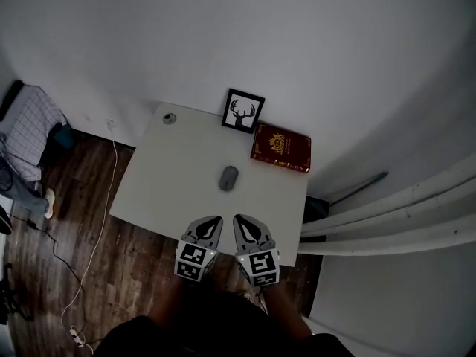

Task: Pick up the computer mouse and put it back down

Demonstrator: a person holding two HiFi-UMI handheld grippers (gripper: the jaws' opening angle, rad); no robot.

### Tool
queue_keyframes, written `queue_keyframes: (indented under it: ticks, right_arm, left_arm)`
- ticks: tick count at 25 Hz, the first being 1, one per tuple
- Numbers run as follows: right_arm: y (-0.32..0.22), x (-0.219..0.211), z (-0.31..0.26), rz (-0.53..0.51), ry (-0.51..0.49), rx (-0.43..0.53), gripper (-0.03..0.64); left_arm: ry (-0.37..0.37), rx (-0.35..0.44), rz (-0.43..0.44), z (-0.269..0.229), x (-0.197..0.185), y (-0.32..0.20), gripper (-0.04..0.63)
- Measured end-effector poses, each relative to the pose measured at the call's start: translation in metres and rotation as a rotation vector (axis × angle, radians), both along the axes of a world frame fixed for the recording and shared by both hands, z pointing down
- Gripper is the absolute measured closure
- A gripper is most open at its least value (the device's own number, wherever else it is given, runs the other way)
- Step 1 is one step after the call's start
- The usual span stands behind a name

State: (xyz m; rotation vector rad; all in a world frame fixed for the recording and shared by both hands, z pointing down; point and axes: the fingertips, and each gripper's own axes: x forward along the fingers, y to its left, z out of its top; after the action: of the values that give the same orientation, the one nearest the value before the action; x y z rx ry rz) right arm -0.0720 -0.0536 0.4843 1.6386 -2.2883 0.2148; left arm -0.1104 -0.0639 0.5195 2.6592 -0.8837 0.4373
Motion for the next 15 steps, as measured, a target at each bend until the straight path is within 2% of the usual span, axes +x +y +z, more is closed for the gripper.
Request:
queue_keyframes:
  ticks: [6,11,15]
  right_arm:
    - [0.058,0.050,-0.026,0.050,-0.043,0.090,0.597]
    - [0.124,0.073,-0.037,0.047,0.026,0.160,0.597]
    - [0.177,0.103,-0.030,0.079,0.000,0.167,0.597]
  left_arm:
    - [0.064,0.038,-0.038,-0.034,0.040,0.048,0.594]
    - [0.071,0.087,-0.103,-0.043,0.072,0.106,0.594]
    - [0.094,0.093,-0.134,-0.044,0.087,0.158,0.594]
